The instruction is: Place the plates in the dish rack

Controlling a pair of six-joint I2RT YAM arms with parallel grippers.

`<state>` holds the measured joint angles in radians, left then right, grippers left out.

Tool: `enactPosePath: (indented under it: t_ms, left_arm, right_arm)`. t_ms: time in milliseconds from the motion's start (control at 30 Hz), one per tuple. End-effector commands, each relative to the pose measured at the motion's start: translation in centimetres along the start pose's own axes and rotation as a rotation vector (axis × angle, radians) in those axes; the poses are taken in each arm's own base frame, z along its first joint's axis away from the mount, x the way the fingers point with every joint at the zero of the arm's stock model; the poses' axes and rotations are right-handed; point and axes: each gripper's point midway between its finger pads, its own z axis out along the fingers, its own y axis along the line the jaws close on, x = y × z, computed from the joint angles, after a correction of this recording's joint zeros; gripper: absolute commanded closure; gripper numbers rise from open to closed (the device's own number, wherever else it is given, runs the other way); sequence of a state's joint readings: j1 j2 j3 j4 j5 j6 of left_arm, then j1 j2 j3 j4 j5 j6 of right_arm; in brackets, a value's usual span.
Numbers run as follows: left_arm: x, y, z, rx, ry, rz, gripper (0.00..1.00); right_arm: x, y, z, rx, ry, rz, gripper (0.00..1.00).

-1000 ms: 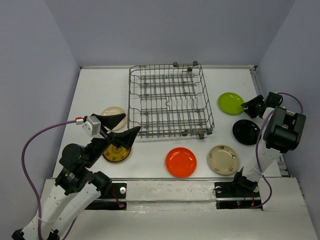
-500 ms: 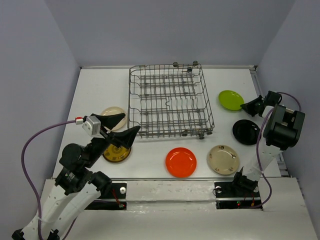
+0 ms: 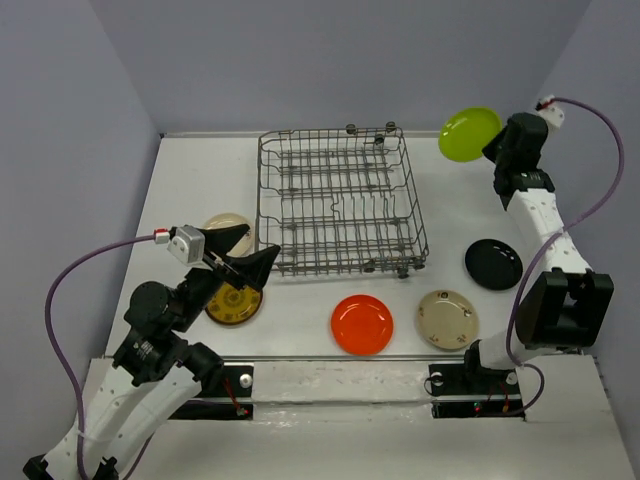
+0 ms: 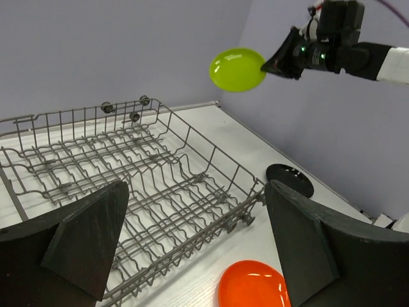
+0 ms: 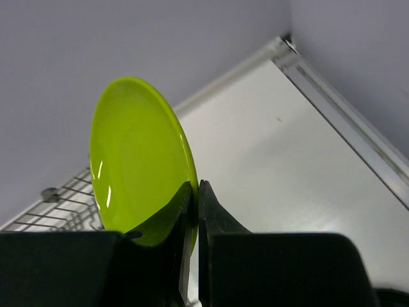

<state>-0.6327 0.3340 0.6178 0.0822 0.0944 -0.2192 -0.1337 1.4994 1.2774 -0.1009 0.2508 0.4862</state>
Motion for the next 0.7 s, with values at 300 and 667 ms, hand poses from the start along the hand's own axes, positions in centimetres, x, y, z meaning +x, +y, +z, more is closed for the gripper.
enactPosePath:
  t_ms: [300, 667]
  left_arm:
    - [-2.8, 4.5, -0.4, -0.284, -0.097, -0.055, 0.01]
    - [-2.8, 5.5, -0.7, -0.344, -0.098, -0.06, 0.01]
  right_arm:
    - [-1.2, 13.5, -6.5, 0.255, -0.186, -0.759, 0.93]
    - [7.6, 18.5, -6.6, 0.185, -0.086, -0.996, 0.93]
